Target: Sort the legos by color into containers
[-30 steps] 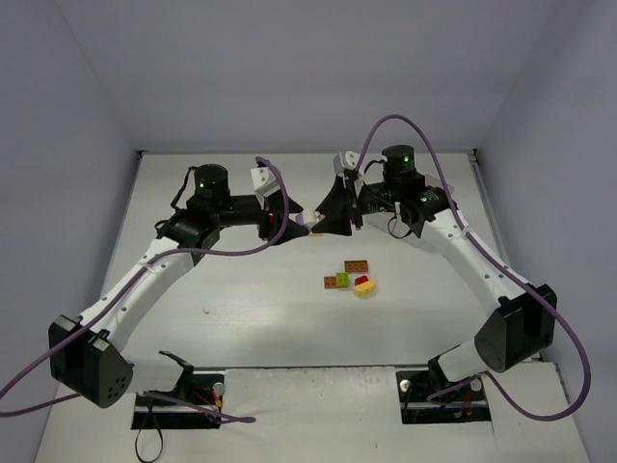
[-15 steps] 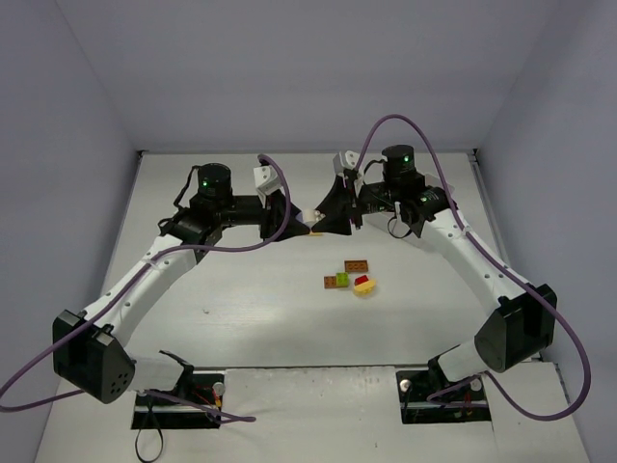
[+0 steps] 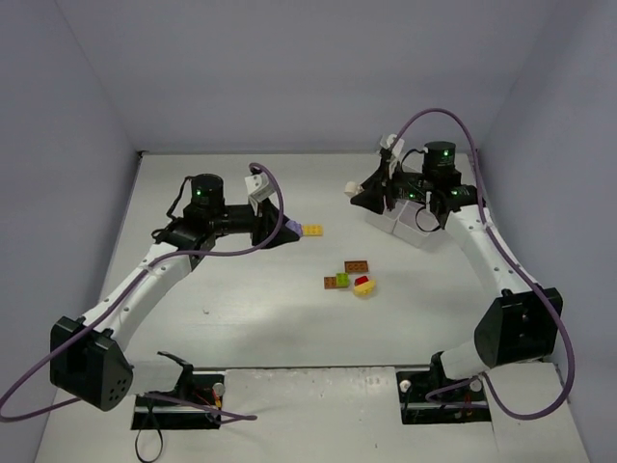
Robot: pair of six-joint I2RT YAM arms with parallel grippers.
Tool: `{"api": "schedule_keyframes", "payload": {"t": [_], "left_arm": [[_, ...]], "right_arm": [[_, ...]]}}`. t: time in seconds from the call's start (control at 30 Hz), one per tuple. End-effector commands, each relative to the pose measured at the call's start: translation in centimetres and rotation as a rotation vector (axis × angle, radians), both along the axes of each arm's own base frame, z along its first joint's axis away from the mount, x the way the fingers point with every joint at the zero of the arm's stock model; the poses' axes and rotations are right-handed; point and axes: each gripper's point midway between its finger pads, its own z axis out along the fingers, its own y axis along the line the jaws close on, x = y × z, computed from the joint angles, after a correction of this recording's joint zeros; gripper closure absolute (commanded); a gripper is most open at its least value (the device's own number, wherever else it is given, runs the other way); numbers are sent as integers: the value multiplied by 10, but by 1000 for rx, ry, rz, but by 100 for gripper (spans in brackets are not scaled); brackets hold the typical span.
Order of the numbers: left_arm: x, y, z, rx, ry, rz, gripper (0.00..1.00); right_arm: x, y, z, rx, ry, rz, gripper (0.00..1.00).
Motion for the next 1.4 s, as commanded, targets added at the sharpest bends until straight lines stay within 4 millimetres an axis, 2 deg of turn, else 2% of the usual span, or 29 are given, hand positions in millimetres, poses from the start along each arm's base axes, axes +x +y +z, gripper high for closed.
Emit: {"api": "schedule_keyframes", "payload": {"t": [0.0, 0.03, 0.07, 0.13, 0.17, 0.3, 0.47, 0.67, 0.8, 1.07, 1.13, 1.37], "left_arm": [[-2, 4, 13, -20, -53, 24, 100], [-1, 6, 12, -15, -49, 46, 100], [5, 9, 9, -2, -46, 90, 100], [6, 13, 0, 21, -1, 133, 100], [6, 15, -2, 28, 8, 150, 100], [9, 20, -18, 47, 60, 208, 100], [6, 23, -30, 66, 98, 219, 100], [3, 24, -32, 66, 103, 220, 100], [2, 24, -33, 68, 107, 222, 100], [4, 23, -33, 69, 104, 218, 100], [5, 23, -33, 71, 102, 217, 100], [7, 22, -33, 69, 102, 214, 100]], "right_arm": [[38, -22, -22, -125, -41, -220, 98], [46, -30, -29, -160, -38, -272, 98], [61, -46, -39, -229, -45, -382, 98], [73, -63, -55, -300, -44, -471, 96], [83, -78, -65, -366, -49, -548, 96], [96, -102, -92, -489, -49, -632, 95], [107, -109, -112, -551, -34, -648, 92], [116, -108, -142, -587, 20, -629, 88], [121, -111, -151, -612, 31, -644, 83], [133, -114, -144, -613, 8, -674, 79], [135, -114, -142, -614, 3, -678, 71], [137, -117, -142, -622, -1, -688, 61]]}}
